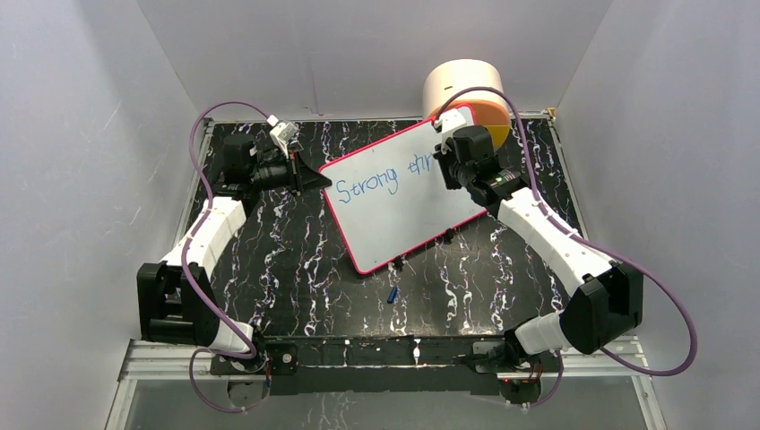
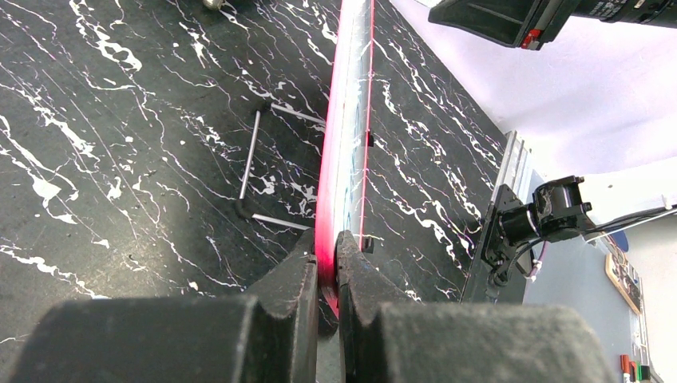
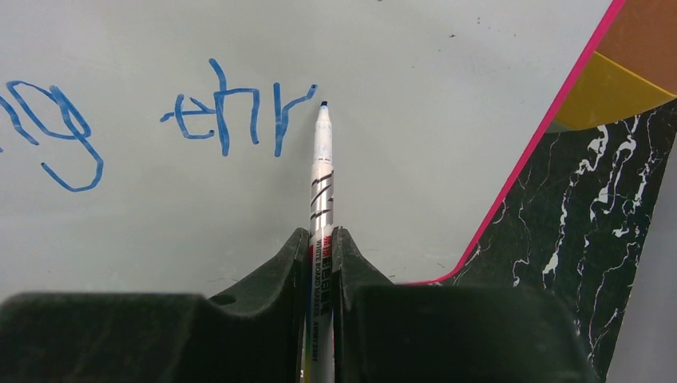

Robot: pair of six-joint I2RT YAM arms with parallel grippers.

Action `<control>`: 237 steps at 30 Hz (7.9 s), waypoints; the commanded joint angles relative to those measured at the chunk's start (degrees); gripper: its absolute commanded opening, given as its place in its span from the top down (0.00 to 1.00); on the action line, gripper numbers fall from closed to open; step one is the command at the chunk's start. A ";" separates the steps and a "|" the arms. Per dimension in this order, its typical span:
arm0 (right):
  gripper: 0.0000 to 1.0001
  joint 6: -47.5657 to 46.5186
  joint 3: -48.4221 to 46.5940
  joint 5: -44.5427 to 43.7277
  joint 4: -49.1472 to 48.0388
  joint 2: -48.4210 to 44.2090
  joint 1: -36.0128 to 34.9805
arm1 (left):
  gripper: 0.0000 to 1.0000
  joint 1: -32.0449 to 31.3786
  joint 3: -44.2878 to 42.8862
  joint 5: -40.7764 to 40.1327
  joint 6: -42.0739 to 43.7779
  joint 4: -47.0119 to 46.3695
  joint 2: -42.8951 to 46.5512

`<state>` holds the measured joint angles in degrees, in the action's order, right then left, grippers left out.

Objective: Write a sentence on the whiteboard

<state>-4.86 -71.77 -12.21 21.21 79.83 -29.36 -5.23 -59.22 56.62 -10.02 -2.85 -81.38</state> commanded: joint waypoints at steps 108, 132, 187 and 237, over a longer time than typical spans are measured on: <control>1.00 0.92 -5.00 4.47 1.03 2.82 1.92 | 1.00 -2.85 1.42 -4.50 6.15 6.19 -1.41; 1.00 0.70 -5.46 -0.18 2.36 3.88 2.25 | 1.00 -2.85 1.35 -4.57 6.24 6.39 -1.50; 1.00 5.43 5.30 8.76 0.36 -15.44 2.28 | 0.48 -2.85 -6.96 -16.21 1.29 11.03 8.08; 1.00 22.21 25.10 31.01 -34.55 -23.04 -3.10 | 0.42 -36.05 4.28 -49.95 -45.14 -20.59 9.25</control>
<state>17.47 -46.19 18.81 -8.51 56.99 -31.75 -40.47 -54.26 10.02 -53.80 -18.35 -71.57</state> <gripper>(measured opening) 0.206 0.604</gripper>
